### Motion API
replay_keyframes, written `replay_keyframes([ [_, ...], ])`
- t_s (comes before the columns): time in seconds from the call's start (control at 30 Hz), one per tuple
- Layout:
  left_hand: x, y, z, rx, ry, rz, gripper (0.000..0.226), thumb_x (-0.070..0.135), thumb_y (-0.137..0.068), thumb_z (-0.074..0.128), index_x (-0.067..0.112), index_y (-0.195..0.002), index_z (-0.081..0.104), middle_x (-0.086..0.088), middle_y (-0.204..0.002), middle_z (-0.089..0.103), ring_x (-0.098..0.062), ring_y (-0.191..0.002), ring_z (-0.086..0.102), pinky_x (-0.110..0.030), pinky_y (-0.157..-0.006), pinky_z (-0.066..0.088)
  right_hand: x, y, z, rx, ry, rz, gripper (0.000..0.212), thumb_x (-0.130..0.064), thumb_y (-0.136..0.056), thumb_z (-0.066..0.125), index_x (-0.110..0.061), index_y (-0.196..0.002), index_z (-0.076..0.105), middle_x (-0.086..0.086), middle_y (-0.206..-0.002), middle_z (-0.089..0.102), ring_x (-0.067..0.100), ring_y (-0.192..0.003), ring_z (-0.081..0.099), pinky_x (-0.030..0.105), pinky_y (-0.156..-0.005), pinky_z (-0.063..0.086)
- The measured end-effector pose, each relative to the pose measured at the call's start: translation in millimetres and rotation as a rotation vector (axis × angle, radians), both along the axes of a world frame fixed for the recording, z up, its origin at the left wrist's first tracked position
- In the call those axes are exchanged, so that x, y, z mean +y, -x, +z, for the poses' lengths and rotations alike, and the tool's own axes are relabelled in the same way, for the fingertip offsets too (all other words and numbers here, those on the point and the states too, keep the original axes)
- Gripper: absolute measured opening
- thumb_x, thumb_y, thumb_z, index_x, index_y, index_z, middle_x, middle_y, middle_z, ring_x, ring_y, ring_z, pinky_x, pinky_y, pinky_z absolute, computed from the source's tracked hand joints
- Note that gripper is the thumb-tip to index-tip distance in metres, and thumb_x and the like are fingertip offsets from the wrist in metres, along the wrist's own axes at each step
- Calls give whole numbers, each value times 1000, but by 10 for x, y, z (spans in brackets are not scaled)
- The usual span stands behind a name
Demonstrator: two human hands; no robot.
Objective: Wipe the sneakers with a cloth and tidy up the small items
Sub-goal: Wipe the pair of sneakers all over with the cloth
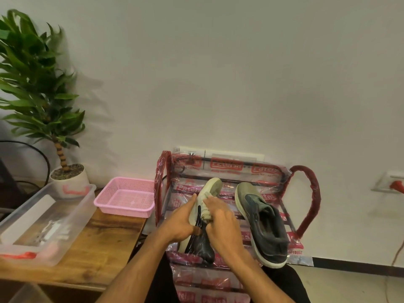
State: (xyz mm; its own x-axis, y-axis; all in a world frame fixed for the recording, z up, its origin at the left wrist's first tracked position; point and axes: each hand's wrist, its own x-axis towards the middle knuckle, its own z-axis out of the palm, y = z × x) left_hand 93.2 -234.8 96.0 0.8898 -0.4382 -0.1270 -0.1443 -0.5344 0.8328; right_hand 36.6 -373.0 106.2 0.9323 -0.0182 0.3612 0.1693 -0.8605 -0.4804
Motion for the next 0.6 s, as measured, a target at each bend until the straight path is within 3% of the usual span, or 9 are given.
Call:
replay_keyframes([
  [0.07,7,7,-50,-50,16,11,87,12,-77,77,30,-148,30,5,-133,56,-12,-117,56,-34,-98,50,44,25,-93,11,175,88,69,10,-75,58,-12,-140,50,6,-145,48,20,-139,39,29,-117,12],
  [0.1,5,14,-60,-77,10,15,75,16,-80,75,30,-143,36,7,-126,60,-9,-113,59,-32,-96,52,43,30,-160,16,266,117,72,9,-68,64,-11,-137,53,7,-142,52,21,-136,43,31,-115,12],
  [0.2,0,20,-36,-98,-27,16,72,14,-77,77,29,-138,43,7,-123,61,-9,-110,59,-29,-94,52,-33,-62,-195,-22,405,135,77,-1,-46,85,-13,-120,66,5,-122,67,23,-119,60,37,-107,33],
  [0.3,-3,6,-21,-59,-42,14,84,6,-74,78,29,-145,38,4,-129,58,-15,-116,55,-33,-99,48,-42,-198,-54,-22,452,163,68,-13,-47,90,-11,-112,70,6,-115,70,24,-112,63,38,-103,43],
  [0.43,8,1,-57,-49,-97,-15,71,10,-85,68,28,-145,34,3,-117,60,-11,-106,58,-30,-92,51,52,-101,-44,20,444,201,43,-5,-71,72,-11,-113,67,4,-116,66,22,-115,56,34,-108,37],
  [0.5,5,-2,-77,-44,-132,-22,70,15,-90,61,30,-148,25,5,-107,59,-9,-98,59,-27,-86,52,1,27,-72,0,428,208,47,0,-68,71,-12,-114,69,4,-118,68,22,-116,58,34,-107,39],
  [0.6,-6,-27,-113,-10,-133,-12,86,21,-88,64,36,-153,10,2,-113,60,-12,-100,60,-33,-89,54,-109,5,-71,-29,467,198,57,1,-63,77,-12,-117,68,5,-123,67,24,-117,59,38,-106,40],
])
